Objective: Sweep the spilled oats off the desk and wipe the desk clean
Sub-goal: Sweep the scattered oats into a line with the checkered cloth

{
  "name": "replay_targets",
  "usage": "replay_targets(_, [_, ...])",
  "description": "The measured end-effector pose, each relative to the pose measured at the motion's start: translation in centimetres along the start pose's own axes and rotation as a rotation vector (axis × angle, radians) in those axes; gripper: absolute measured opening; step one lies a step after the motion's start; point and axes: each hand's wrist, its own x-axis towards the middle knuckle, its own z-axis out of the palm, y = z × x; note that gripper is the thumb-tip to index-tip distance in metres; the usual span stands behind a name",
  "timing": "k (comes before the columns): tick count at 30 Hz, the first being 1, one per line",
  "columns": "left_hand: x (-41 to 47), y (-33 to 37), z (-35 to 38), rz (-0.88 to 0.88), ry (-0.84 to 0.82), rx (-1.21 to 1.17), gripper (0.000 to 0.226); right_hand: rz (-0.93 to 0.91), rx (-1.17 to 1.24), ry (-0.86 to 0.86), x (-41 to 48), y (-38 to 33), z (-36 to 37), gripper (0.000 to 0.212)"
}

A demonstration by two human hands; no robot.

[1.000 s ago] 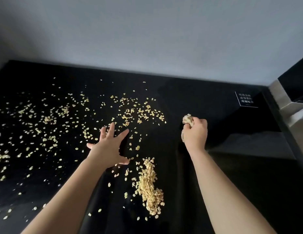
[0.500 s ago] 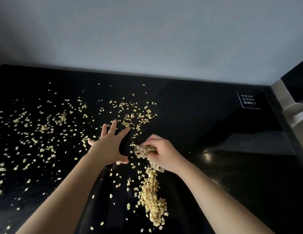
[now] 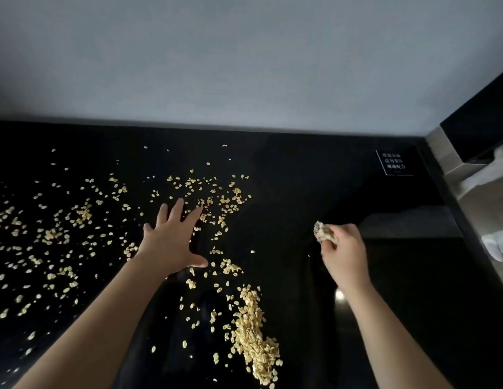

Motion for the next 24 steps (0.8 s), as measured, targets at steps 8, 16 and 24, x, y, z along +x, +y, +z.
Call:
replay_targets(8, [0.4, -0.9, -0.6, 0.018, 0.009, -0.001, 0.114, -0.189, 0.094, -0.092, -5.4, -8.7, 6.0, 0.028])
replay_targets(16, [1.8, -1.9, -1.2, 0.016, 0.091, -0.052, 0.108, -0.04, 0.414, -0.105, -1.0, -9.9, 3.9, 0.024])
replay_targets(24, [4.4, -2.0, -1.5, 0.004, 0.033, 0.0, 0.118, -0.053, 0.139, 0.115, 9.8, -9.4, 6.6, 0.023])
